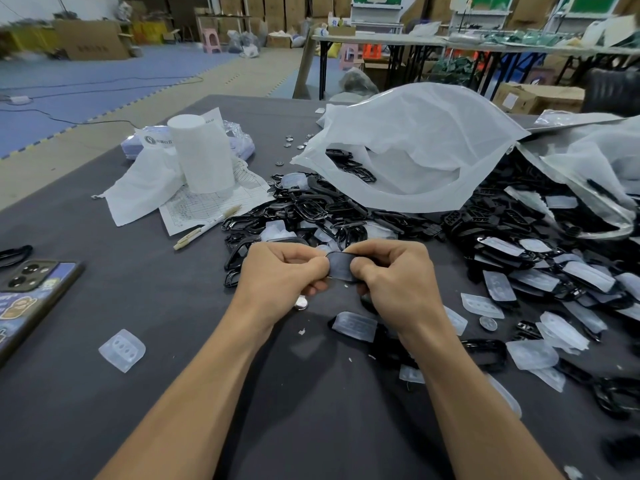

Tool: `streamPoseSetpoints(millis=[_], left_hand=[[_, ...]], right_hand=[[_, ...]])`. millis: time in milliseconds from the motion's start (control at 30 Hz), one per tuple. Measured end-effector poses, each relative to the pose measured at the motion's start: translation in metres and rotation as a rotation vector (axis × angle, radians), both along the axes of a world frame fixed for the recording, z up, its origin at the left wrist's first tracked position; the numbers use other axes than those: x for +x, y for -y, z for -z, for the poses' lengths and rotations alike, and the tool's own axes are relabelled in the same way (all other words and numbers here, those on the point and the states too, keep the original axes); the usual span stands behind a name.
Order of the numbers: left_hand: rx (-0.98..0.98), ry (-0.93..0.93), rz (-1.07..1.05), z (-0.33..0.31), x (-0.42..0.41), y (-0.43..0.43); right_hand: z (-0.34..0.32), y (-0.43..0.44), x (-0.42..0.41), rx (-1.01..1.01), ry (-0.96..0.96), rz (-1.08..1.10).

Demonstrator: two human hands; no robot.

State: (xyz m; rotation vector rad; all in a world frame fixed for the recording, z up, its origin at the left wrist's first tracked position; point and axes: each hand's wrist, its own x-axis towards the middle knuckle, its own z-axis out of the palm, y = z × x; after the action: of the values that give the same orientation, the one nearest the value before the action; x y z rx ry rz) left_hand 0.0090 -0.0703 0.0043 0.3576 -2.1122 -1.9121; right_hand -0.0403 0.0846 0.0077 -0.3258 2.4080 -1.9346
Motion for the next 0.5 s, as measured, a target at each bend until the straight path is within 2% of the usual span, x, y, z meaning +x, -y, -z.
streamPoseSetpoints(millis=[167, 267, 400, 500], left_hand=[[-0.067, -0.008, -0.097, 0.005, -0.002, 0.0], [-0.077, -0.013, -0.132, 0.007, -0.004, -0.002], [-0.006, 0.015, -0.147, 0.008, -0.005, 0.0], [0.103, 0.049, -0.12, 0.006, -0.006, -0.003]], right_hand=[[-0.002, 0.001, 0.003, 0.039, -0.018, -0.043], [-0.002, 0.0, 0.007, 0.189, -0.16, -0.025], [-0.004, 0.002, 0.015, 0.38, -0.375, -0.091], [-0.005, 0.0, 0.012, 0.443, -0.377, -0.086]])
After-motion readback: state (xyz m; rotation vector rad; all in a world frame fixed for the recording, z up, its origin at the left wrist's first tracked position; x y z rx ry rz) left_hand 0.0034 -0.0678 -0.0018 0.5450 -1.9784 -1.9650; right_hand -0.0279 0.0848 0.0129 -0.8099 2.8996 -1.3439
